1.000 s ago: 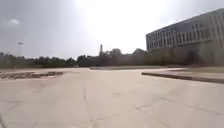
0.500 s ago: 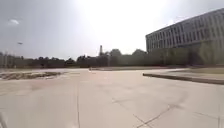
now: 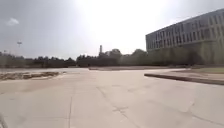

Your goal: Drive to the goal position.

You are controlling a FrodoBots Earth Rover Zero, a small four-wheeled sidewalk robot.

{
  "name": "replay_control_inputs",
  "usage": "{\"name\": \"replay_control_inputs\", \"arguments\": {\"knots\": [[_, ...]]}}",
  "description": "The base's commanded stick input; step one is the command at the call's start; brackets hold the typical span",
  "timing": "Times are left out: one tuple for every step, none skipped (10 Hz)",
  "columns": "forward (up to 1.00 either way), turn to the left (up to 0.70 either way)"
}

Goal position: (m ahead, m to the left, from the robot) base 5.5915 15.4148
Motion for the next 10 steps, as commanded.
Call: {"name": "replay_control_inputs", "arguments": {"knots": [[0.70,0.02],[0.70,0.02],[0.70,0.02],[0.70,0.02],[0.70,0.02],[0.70,0.02],[0.70,0.19],[0.70,0.37],[0.70,0.37],[0.70,0.37]]}}
